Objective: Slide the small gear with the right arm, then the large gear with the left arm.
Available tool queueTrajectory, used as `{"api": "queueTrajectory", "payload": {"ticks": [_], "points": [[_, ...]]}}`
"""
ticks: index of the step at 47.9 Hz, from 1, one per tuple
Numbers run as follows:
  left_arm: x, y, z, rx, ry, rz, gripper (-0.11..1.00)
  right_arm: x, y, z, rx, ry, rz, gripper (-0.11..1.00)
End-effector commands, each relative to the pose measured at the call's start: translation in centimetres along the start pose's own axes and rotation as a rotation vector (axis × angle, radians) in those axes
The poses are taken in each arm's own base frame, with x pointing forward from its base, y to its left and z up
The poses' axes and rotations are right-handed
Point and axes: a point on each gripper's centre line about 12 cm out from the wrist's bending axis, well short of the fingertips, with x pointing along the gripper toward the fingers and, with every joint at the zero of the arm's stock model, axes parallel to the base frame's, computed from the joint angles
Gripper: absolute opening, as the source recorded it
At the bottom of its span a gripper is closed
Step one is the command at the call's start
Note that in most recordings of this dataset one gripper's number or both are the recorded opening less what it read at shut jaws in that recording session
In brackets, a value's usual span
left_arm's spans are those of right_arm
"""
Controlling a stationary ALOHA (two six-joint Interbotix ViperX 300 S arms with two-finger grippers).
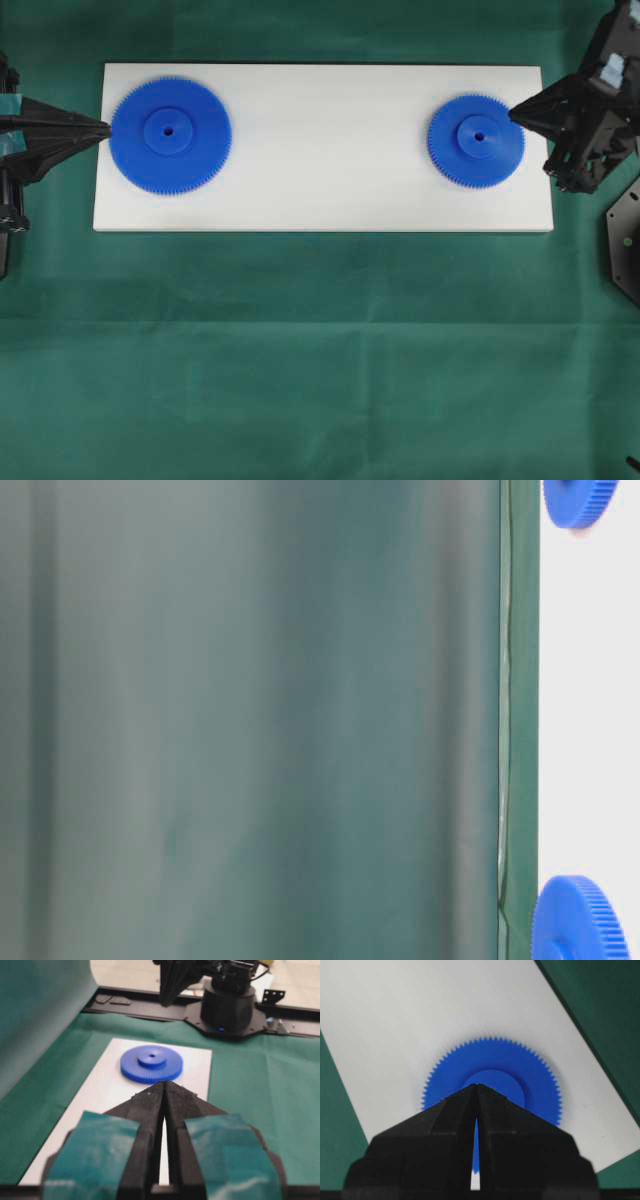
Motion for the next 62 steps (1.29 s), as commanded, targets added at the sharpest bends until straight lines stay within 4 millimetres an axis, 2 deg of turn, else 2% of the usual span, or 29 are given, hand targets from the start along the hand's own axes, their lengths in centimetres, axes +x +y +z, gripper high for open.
{"api": "queueTrajectory", "payload": {"ticks": [1,7,31,47,62], "points": [[0.1,0.0,0.4,-0.008,-0.011,0.002,0.0,0.1,0.1,0.8,-0.004,-0.025,0.001,0.51],[0.1,0.0,0.2,-0.008,-0.008,0.0,0.0,0.7,-0.2,0.4,0.002,-0.026,-0.006,0.51],[0.0,0.0,-0.3,-0.023,0.005,-0.002,0.0,5.1,-1.5,-3.2,0.059,0.048,-0.037,0.51],[-0.1,-0.2,-0.4,-0.031,0.01,-0.012,0.0,8.0,-1.8,-4.3,0.061,0.083,-0.045,0.51],[0.0,-0.4,-0.4,-0.03,0.009,-0.022,0.0,8.7,-1.9,-5.0,0.062,0.117,-0.053,0.51]]}}
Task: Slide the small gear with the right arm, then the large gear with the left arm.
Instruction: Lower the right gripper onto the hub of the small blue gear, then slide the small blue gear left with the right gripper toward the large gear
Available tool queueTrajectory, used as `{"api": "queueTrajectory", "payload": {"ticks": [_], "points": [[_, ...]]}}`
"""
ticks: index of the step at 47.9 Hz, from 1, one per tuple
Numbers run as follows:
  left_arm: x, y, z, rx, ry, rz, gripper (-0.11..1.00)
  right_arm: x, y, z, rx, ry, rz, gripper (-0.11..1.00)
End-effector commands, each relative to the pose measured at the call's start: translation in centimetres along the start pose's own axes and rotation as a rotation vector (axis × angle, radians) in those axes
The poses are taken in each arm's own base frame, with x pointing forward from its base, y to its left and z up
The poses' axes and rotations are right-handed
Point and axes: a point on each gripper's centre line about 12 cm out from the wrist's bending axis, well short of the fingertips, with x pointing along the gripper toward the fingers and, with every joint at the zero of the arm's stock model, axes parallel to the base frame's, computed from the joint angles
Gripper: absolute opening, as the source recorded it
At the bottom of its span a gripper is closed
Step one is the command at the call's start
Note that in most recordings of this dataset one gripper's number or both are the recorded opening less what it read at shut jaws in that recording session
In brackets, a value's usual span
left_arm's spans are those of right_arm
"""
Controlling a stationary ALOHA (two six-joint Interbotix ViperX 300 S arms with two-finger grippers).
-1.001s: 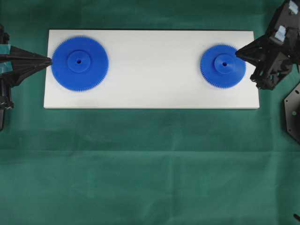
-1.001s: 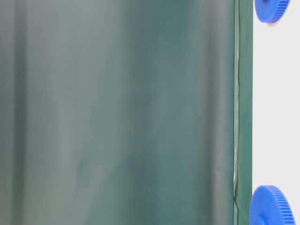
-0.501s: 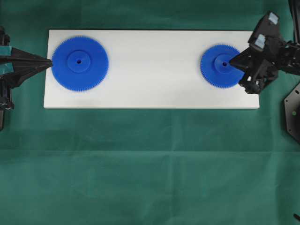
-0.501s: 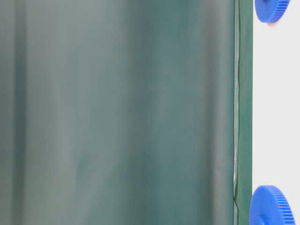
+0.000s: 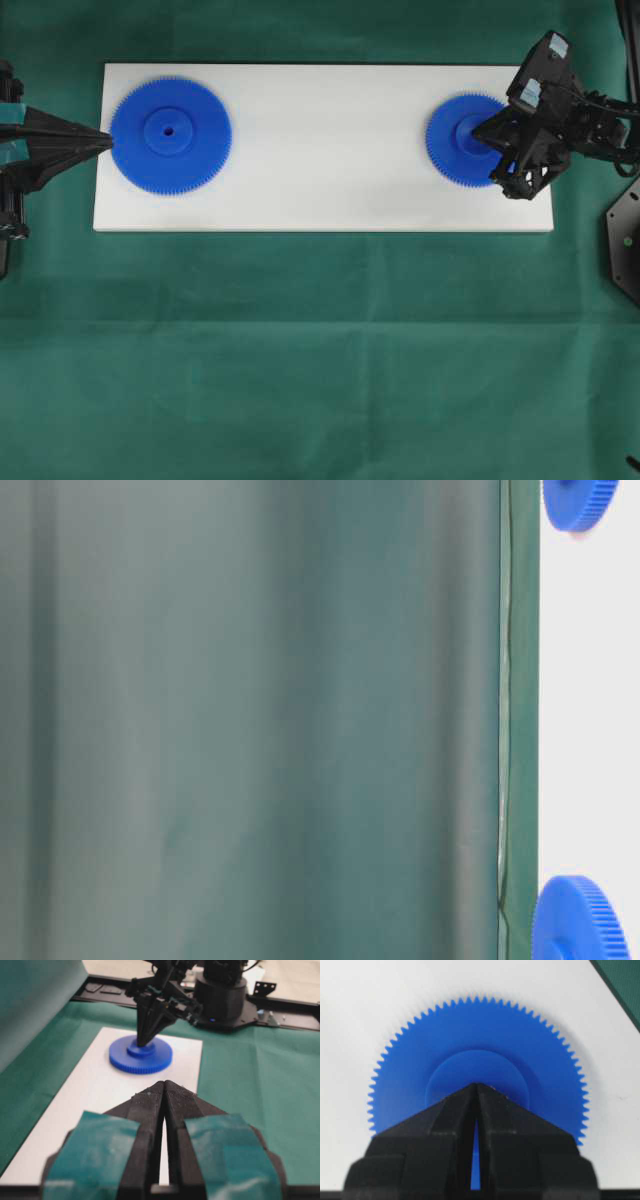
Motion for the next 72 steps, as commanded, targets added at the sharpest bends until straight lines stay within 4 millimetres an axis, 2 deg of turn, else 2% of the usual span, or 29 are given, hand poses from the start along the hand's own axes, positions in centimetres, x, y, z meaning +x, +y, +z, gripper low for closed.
{"api": "queueTrajectory", "payload": {"ticks": [1,22,37,47,59,72], "points": [[0.1,-0.1,0.5,0.0,-0.014,-0.002,0.0,0.1,0.0,0.1,0.0,0.004,-0.001,0.51],[0.1,-0.1,0.4,-0.002,-0.011,-0.003,0.0,0.2,0.1,0.3,0.005,0.003,-0.001,0.51],[0.0,-0.1,0.0,-0.001,-0.001,-0.003,0.0,2.4,1.3,1.8,0.014,0.002,0.021,0.51],[0.0,-0.1,0.1,-0.002,-0.004,-0.003,0.0,5.1,3.4,3.7,-0.022,0.009,0.051,0.51],[-0.3,-0.1,0.0,-0.002,-0.007,-0.003,0.0,8.8,6.7,6.9,-0.064,-0.005,0.095,0.51],[-1.3,0.0,-0.1,-0.002,-0.007,-0.004,0.0,11.4,10.3,9.8,-0.111,-0.041,0.142,0.51]]}}
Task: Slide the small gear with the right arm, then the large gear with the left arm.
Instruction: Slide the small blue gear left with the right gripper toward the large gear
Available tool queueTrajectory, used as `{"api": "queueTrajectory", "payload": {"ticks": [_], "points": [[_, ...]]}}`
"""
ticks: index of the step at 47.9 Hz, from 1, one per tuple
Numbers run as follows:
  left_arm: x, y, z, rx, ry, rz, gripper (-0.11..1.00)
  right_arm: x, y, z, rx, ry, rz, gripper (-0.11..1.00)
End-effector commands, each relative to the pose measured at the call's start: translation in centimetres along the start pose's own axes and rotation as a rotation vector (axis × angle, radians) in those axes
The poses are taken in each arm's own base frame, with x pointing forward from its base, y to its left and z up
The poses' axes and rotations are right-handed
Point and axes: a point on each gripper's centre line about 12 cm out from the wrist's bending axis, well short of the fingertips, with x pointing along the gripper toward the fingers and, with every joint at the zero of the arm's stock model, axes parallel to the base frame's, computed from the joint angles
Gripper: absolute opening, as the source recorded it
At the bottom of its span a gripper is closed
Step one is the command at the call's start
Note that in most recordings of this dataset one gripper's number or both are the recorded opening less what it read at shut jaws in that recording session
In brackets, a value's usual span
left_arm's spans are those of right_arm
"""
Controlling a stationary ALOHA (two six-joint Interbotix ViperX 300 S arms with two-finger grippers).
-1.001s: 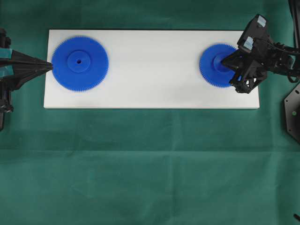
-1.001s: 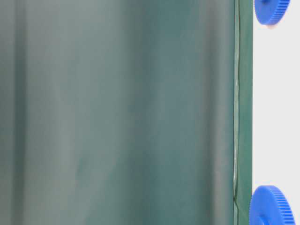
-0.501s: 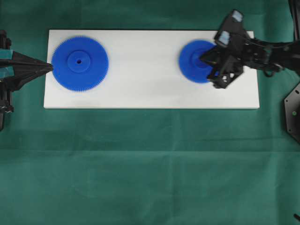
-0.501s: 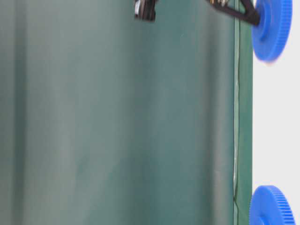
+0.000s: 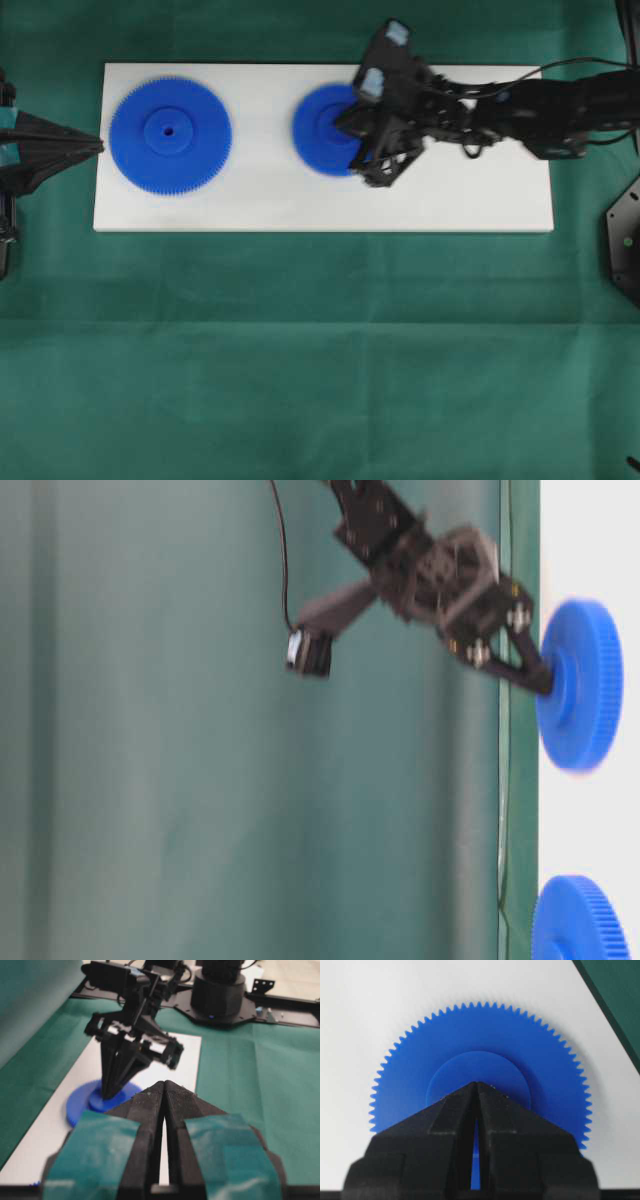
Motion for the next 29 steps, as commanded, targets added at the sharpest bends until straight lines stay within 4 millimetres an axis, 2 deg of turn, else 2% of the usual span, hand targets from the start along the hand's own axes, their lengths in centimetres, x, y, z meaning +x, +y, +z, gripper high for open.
{"api": "queueTrajectory", "payload": {"ticks": [1,17,29], "points": [[-0.2,0.0,0.4,-0.003,-0.011,-0.002,0.0,0.8,1.4,0.5,-0.025,0.005,0.02,0.51],[-1.0,0.0,0.2,-0.002,-0.012,-0.003,0.0,3.3,4.4,3.4,-0.071,-0.034,0.063,0.51],[-1.0,0.0,0.0,-0.006,-0.001,-0.002,0.0,3.8,5.1,4.4,-0.08,-0.049,0.072,0.51]]}}
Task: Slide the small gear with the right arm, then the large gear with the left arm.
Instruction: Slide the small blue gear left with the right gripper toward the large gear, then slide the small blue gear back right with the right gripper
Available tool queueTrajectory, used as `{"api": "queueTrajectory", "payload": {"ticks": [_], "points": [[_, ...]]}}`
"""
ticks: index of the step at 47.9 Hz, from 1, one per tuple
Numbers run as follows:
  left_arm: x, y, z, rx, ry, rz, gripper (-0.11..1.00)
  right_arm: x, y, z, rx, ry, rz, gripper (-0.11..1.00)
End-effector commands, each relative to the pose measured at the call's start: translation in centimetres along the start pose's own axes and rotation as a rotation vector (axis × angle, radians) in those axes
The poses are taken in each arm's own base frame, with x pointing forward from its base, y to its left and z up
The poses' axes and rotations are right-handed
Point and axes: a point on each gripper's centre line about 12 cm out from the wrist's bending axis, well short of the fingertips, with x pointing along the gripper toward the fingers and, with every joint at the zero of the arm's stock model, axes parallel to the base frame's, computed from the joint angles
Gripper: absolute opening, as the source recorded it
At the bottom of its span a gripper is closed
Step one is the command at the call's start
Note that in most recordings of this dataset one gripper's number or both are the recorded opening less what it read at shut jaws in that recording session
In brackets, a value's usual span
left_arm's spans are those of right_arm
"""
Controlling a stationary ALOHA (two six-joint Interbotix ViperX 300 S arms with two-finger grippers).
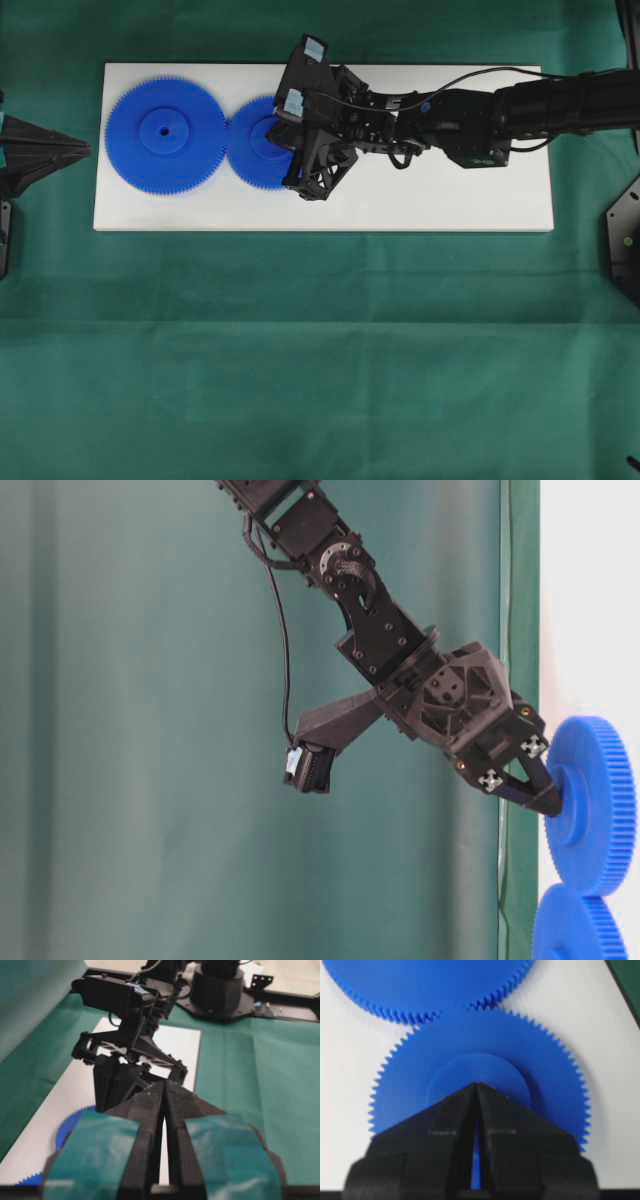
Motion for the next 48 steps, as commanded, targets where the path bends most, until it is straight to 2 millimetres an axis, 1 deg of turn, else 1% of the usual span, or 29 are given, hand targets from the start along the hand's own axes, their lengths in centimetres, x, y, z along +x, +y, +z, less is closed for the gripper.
{"api": "queueTrajectory", "payload": {"ticks": [1,16,30,48], "points": [[0.14,-0.05,0.42,-0.002,-0.008,-0.002,0.0,-0.29,0.62,0.72,-0.008,-0.016,0.011,0.51],[0.15,-0.04,0.31,-0.003,-0.003,-0.001,0.0,-0.25,0.62,0.69,-0.006,-0.016,0.011,0.51],[0.21,-0.75,0.1,-0.002,0.007,-0.044,0.0,-0.25,0.62,0.69,-0.008,-0.016,0.011,0.51],[0.21,-0.75,0.12,-0.002,0.006,-0.044,0.0,-0.25,0.67,0.61,-0.007,-0.015,0.012,0.51]]}}
